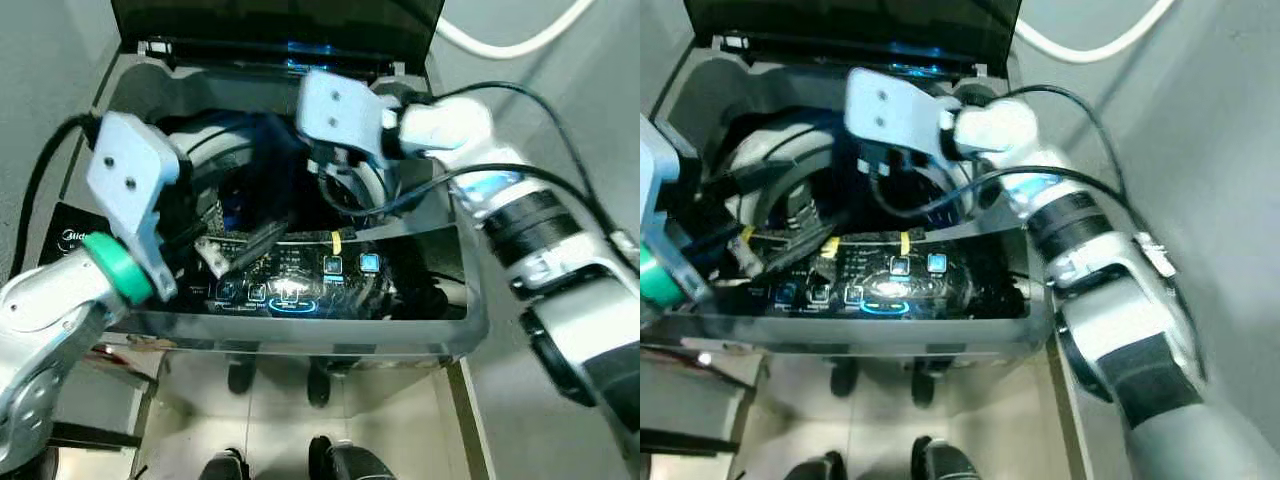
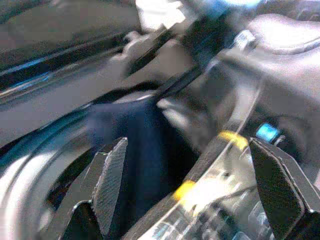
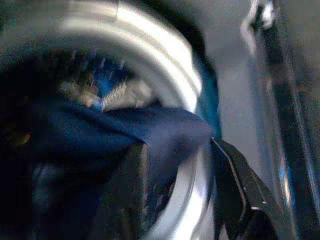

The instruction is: Clothes washing

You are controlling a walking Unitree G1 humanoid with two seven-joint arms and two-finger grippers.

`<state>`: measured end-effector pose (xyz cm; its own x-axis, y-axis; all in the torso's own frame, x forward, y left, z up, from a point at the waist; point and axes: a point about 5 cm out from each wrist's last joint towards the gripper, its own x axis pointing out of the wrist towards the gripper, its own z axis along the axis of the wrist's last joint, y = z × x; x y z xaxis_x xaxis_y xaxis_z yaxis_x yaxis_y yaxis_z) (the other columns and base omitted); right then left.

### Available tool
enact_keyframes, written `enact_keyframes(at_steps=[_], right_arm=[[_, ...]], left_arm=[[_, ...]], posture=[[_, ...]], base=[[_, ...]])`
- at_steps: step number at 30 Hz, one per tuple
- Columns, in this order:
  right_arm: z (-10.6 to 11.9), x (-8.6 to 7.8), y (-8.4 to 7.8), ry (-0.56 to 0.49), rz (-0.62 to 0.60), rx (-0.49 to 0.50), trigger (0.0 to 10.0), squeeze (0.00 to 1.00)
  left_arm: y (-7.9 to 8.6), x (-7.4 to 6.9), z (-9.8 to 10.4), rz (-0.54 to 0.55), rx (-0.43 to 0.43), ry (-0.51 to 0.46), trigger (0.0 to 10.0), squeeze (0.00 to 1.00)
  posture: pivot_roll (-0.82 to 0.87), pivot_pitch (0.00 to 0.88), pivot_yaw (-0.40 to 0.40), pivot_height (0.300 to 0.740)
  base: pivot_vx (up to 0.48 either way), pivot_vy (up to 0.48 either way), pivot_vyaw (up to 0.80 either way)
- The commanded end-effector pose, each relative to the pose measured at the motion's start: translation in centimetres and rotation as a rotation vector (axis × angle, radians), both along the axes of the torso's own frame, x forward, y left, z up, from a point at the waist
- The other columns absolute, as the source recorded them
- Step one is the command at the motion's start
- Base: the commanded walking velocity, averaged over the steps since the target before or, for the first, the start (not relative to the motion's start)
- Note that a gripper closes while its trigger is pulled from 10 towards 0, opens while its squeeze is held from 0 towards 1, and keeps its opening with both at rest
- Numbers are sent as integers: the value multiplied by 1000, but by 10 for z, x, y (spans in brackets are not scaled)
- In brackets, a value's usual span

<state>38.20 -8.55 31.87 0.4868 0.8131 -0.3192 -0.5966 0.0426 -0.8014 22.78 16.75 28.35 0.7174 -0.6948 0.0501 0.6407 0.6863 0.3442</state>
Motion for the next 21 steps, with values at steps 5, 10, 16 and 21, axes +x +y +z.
enact_keyframes(at_steps=[5, 10, 16, 21], right_arm=[[-11, -5, -20, 102, 89, -154, 10000, 1000], [2, -12, -40, 150, 129, -229, 10000, 0], [45, -19, -68, 171, 122, -46, 10000, 0], [83, -33, -90, 106, 132, 83, 10000, 0]], left_arm=[[8, -4, 8, -10, 71, -13, 10000, 0], [4, -3, 10, -24, 78, -24, 10000, 0], [5, -5, 13, -31, 83, -19, 10000, 0], [7, -5, 14, -38, 90, -16, 10000, 0]], posture=[[68, 146, -11, 720], [67, 139, -5, 720], [79, 131, 5, 720], [75, 127, 16, 720]], base=[[0, 0, 0], [0, 0, 0], [0, 0, 0], [0, 0, 0]])
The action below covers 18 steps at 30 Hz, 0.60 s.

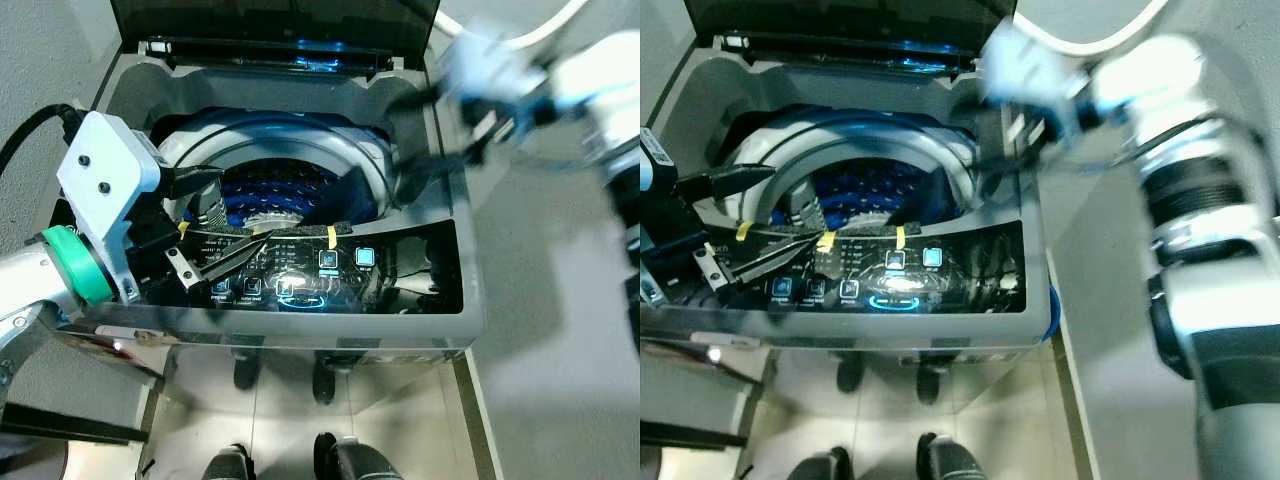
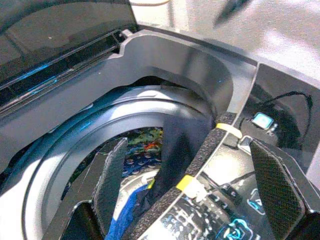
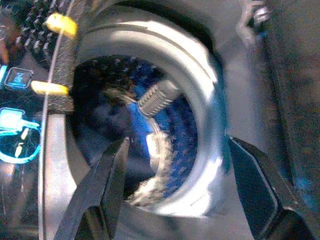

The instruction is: Clothes washing

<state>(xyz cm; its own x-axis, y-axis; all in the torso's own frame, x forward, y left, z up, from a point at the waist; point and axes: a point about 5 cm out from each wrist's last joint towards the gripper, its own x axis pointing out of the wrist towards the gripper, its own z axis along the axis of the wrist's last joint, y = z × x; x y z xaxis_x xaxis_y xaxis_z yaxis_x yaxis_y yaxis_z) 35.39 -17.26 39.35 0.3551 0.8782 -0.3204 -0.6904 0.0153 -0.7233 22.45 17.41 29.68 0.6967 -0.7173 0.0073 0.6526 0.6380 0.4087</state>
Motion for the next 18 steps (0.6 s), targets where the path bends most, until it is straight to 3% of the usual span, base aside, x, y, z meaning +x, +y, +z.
enact_keyframes(at_steps=[1, 2, 3, 4, 6, 7, 9, 10, 11, 12, 13, 14, 15, 16, 17, 18], right_arm=[[31, -15, -15, -69, 16, 108, 10000, 0], [31, -15, -15, -69, 16, 108, 10000, 0], [53, -25, -25, -131, 14, 205, 10000, 0], [53, -25, -25, -131, 14, 205, 10000, 0], [94, -47, -51, -270, -5, 502, 10000, 0], [94, -47, -51, -270, -5, 502, 10000, 0], [108, -55, -68, -297, -4, 708, 10000, 0], [108, -56, -71, -283, 3, 758, 10000, 0], [108, -56, -71, -283, 3, 758, 10000, 0], [86, -45, -60, -208, 25, 699, 10000, 0], [86, -45, -60, -208, 25, 699, 10000, 0], [70, -39, -46, -185, 35, 610, 10000, 0], [70, -39, -46, -185, 35, 610, 10000, 0], [60, -36, -37, -173, 45, 551, 10000, 0], [48, -32, -20, -159, 79, 486, 10000, 0], [48, -32, -20, -159, 79, 486, 10000, 0]], left_arm=[[1, -1, 1, -13, 12, 4, 10000, 0], [1, -1, 1, -13, 12, 4, 10000, 0], [0, 0, 1, -20, 9, 6, 10000, 0], [0, 0, 1, -20, 9, 6, 10000, 0], [-3, 4, 0, -35, 1, 4, 10000, 0], [-3, 4, 0, -35, 1, 4, 10000, 0], [-5, 5, 0, -40, -6, 1, 10000, 0], [-6, 6, 0, -41, -7, 1, 10000, 0], [-6, 6, 0, -41, -7, 1, 10000, 0], [-6, 6, 0, -41, -10, 0, 10000, 0], [-6, 6, 0, -41, -10, 0, 10000, 0], [-6, 6, 0, -41, -10, 0, 10000, 0], [-6, 6, 0, -41, -10, 0, 10000, 0], [-6, 6, 0, -42, -11, 0, 10000, 0], [-6, 6, 0, -41, -13, -1, 10000, 0], [-6, 6, 0, -41, -13, -1, 10000, 0]], posture=[[67, 125, 24, 720], [67, 125, 24, 720], [65, 125, 29, 720], [65, 125, 29, 720], [57, 116, 33, 720], [57, 116, 33, 720], [59, 111, 36, 720], [59, 111, 36, 720], [59, 111, 36, 720], [66, 108, 39, 720], [66, 108, 39, 720], [66, 108, 39, 720], [66, 108, 39, 720], [66, 108, 39, 720], [68, 106, 35, 720], [68, 106, 35, 720]], base=[[0, 0, 0], [0, 0, 0], [0, 0, 0], [0, 0, 0], [0, 0, 0], [0, 0, 0], [0, 0, 0], [0, 0, 0], [0, 0, 0], [0, 0, 0], [0, 0, 0], [0, 0, 0], [0, 0, 0], [0, 0, 0], [0, 0, 0], [0, 0, 0]])
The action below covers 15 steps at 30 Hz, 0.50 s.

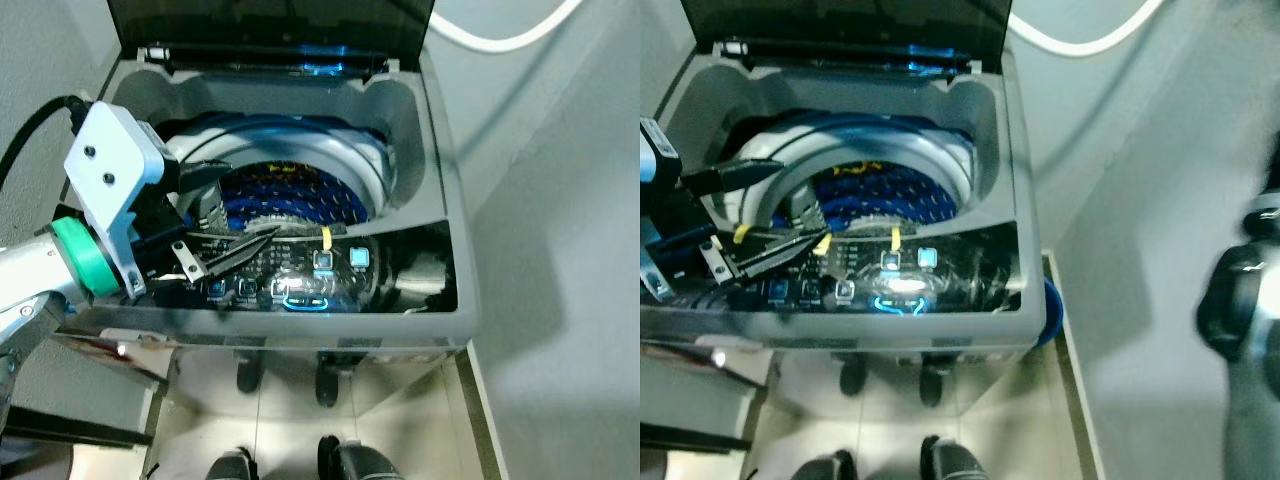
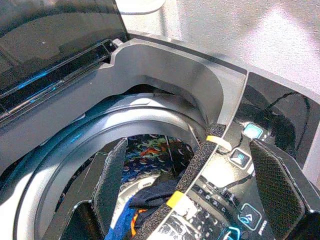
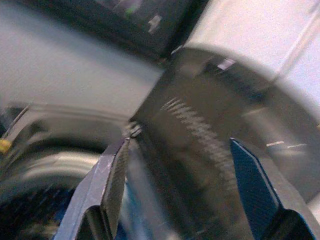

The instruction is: Clothes washing

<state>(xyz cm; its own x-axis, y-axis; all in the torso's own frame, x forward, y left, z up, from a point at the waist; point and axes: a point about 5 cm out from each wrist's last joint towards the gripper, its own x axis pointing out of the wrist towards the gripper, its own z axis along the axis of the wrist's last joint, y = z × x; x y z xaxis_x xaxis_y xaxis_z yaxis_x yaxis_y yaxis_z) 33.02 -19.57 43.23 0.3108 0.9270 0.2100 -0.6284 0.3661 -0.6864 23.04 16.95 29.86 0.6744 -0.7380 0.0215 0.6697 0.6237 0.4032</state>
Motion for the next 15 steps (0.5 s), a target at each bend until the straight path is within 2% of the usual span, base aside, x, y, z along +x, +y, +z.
enact_keyframes(at_steps=[1, 2, 3, 5, 6, 9, 11, 12, 13, 14, 15], right_arm=[[3, -5, 18, -58, 39, -74, 10000, 0], [3, -5, 18, -58, 39, -74, 10000, 0], [0, -1, 28, -56, 56, -65, 10000, 0], [3, 8, 33, -48, 24, 91, 10000, 0], [3, 8, 33, -48, 24, 91, 10000, 0], [8, 21, 18, -41, -177, 510, 10000, 0], [8, 21, 18, -41, -177, 510, 10000, 0], [4, 20, 14, -47, -241, 601, 10000, 0], [-12, 18, 17, -42, -318, 701, 10000, 0], [-12, 18, 17, -42, -318, 701, 10000, 0], [-27, 14, 23, -47, -376, 758, 10000, 0]], left_arm=[[-1, 0, -2, -9, -1, 3, 10000, 0], [-1, 0, -2, -9, -1, 3, 10000, 0], [-2, 1, -2, -9, -6, 0, 10000, 0], [-4, 1, -2, 3, -24, -12, 10000, 0], [-4, 1, -2, 3, -24, -12, 10000, 0], [-3, 15, 6, 137, -117, -100, 10000, 0], [-3, 15, 6, 137, -117, -100, 10000, 0], [-2, 20, 10, 184, -142, -131, 10000, 0], [0, 28, 15, 249, -164, -187, 10000, 0], [0, 28, 15, 249, -164, -187, 10000, 0], [1, 33, 21, 290, -179, -233, 10000, 0]], posture=[[69, 106, 31, 720], [69, 106, 31, 720], [73, 106, 25, 720], [78, 107, 21, 720], [78, 107, 21, 720], [80, 110, 10, 720], [80, 110, 10, 720], [79, 110, 11, 720], [80, 105, 23, 720], [80, 105, 23, 720], [78, 101, 28, 720]], base=[[0, 0, 0], [0, 0, 0], [0, 0, 0], [0, 0, 0], [0, 0, 0], [0, 0, 0], [0, 0, 0], [0, 0, 0], [0, 0, 0], [0, 0, 0], [0, 0, 0]])
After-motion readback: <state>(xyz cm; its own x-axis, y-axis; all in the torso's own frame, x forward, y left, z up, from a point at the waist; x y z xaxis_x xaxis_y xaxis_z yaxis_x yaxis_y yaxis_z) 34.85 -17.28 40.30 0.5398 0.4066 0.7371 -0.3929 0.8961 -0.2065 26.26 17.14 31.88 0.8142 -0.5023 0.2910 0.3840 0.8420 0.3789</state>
